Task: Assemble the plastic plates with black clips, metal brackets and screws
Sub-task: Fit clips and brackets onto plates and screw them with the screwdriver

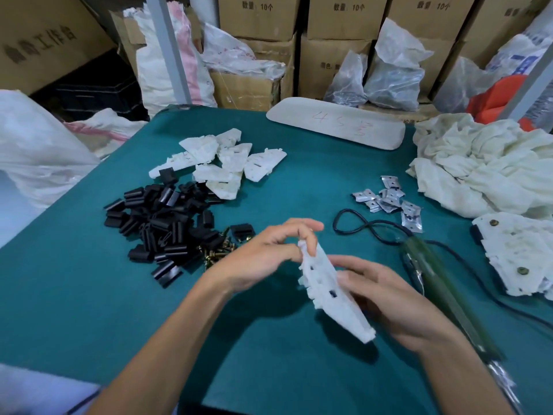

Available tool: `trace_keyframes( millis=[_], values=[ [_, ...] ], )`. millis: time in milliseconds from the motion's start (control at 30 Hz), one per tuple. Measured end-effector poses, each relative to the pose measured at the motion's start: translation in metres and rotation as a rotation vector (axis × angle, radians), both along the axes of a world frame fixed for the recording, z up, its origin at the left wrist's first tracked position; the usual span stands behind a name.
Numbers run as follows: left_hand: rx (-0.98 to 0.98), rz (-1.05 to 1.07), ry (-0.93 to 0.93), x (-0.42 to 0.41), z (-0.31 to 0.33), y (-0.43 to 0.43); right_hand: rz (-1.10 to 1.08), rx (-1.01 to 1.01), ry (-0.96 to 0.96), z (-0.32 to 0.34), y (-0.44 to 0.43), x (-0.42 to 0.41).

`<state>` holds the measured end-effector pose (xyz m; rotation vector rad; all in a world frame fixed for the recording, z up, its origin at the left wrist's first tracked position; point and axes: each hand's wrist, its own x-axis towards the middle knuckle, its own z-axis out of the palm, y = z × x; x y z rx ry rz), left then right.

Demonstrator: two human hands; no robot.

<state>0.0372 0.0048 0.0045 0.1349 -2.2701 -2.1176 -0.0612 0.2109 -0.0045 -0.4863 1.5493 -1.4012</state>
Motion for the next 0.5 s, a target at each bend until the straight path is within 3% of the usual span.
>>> trace_keyframes(
  millis=[133, 233, 333, 500],
  values=[
    [-0.715, 0.255, -0.016, 0.008, -0.002, -0.037, -0.212, -0.015, 0.201, -0.013, -0.013, -0.001],
    [-1.144, 0.452, -0.206, 0.02, -0.004, -0.081, -0.252, 0.197, 0.563, -0.017, -0.019, -0.008],
    [-1.257, 0.387, -0.511, 0.026, -0.014, -0.103, -0.352, 0.388, 0.912, -0.025, -0.021, -0.014],
    [-1.397, 0.232, -0.574, 0.014, -0.023, -0.103, -0.453, 0.234, 0.88, -0.041, -0.023, -0.021]
  ],
)
